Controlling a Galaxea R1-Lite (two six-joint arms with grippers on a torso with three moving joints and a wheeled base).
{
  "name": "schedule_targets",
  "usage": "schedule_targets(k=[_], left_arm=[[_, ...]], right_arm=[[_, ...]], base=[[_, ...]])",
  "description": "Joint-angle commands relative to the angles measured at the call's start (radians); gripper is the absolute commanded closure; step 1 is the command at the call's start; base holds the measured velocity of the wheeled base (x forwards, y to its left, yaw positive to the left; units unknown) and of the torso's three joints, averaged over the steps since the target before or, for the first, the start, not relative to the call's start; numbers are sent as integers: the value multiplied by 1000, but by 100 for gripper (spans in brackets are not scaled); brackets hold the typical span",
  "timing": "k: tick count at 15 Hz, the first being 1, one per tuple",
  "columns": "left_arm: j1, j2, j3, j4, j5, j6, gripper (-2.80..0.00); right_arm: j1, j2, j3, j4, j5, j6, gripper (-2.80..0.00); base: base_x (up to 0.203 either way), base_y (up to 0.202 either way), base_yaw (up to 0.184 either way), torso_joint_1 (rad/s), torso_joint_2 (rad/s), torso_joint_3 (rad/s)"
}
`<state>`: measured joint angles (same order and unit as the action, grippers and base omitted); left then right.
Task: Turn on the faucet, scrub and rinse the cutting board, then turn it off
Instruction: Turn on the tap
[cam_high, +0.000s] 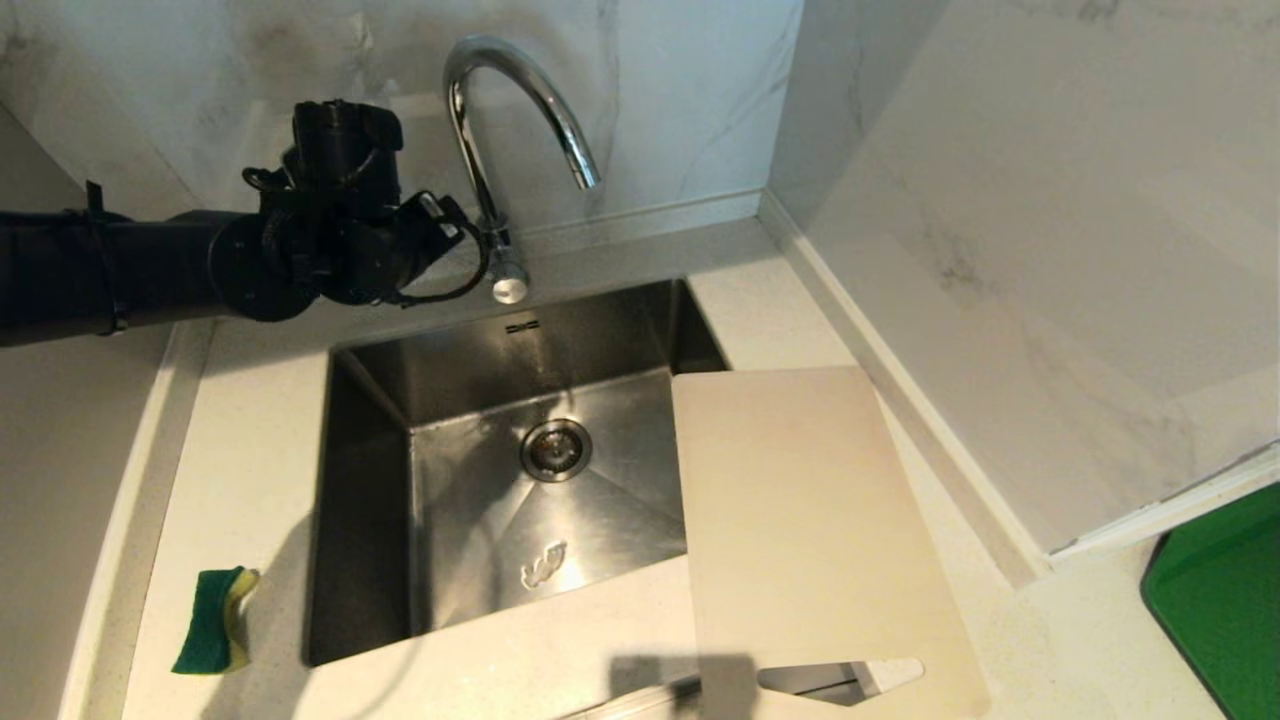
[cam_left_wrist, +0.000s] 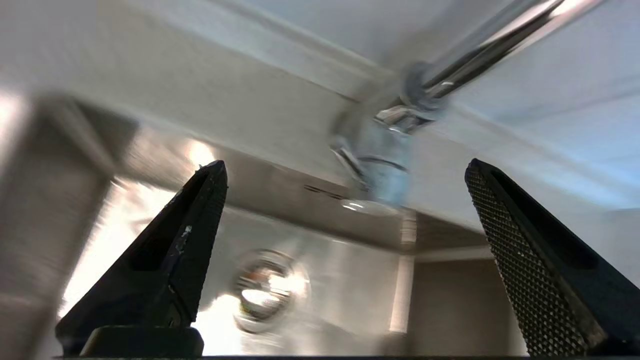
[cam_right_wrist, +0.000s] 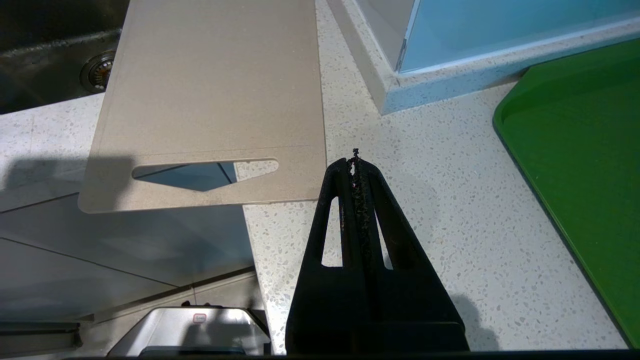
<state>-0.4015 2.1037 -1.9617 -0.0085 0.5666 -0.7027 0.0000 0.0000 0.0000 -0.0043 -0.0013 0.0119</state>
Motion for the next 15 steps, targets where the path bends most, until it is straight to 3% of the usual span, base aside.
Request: schedule_targets(k=[1,3,6,12,15], left_arm=[[-5,2,0,-1,-1,-99,-280],[1,20,0,-4,-12,-163,-280],[3,51,0,-27,0,-173,-280],[5,134,-2,-130,72,-151,-280],[5,178,-2,-211,70,-102,-280]], right_arm=[[0,2,0,0,0,0,0],[0,2,0,0,0,0,0],[0,1,0,0,0,0,0],[0,0,0,0,0,0,0],[0,2,0,0,0,0,0]], base=[[0,0,0,0,0,0],[0,0,0,0,0,0],[0,0,0,0,0,0],[0,0,0,0,0,0],[0,0,0,0,0,0]])
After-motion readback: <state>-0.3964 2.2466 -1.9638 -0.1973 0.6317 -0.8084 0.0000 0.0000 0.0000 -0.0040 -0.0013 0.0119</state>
